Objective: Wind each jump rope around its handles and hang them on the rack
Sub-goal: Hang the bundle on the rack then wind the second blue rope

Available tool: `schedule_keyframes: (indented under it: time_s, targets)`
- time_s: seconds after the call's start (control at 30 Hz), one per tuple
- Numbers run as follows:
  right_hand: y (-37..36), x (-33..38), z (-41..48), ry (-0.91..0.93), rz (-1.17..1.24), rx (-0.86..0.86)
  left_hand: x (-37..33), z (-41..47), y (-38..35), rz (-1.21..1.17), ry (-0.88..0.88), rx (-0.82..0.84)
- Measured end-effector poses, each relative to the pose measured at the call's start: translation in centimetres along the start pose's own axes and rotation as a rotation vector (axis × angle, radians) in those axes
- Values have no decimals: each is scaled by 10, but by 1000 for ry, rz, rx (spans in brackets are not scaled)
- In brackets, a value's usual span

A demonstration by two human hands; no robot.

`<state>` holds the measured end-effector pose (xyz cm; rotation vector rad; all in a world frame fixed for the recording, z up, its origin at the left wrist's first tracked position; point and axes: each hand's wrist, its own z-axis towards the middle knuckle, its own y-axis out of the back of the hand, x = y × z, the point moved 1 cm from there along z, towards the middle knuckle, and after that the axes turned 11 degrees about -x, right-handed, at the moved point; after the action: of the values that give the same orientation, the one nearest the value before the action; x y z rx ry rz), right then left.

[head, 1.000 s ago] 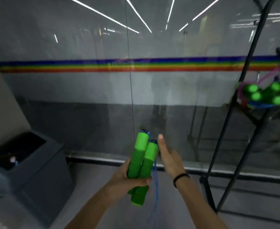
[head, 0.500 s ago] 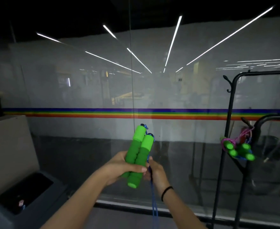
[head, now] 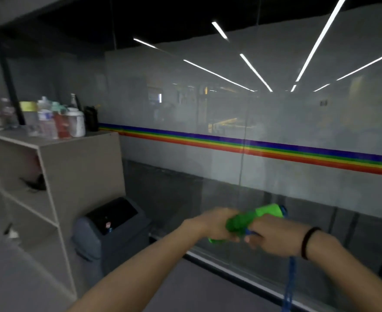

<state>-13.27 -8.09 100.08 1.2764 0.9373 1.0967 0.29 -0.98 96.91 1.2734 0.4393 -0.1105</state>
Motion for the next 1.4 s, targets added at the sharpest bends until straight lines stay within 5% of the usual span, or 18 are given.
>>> schedule_keyframes:
  time_s: [0.17,0.4,0.53,0.7,0.87,1.03,1.13,1.27,1.4]
  targets:
    - [25,-5,27,134,101,38,5,-27,9,212,-61,188]
    - [-39,-17,87,2,1024,-57,43,-74,53,-29,23,-134]
    - [-73,27,86,40,801,-165,63,-98,68,-347,210,-350]
    - [-66,71,78,190,597,-188,82,-116,71,-95,412,-464]
    - [-26,85,69,369,123,-95,77,-111,66,408,420,-306]
    - [11,65,85,367,250,-224,71,-101,59,611,155,-60]
    - [3,41,101,263,563,-237,70,-93,61,439,-1,-67]
    - [-34,25,89,40,1226,-264,75,-78,63,-77,-73,-233]
    - [-72,21,66,-216,1200,-276,72,-59,53,-352,15,-424]
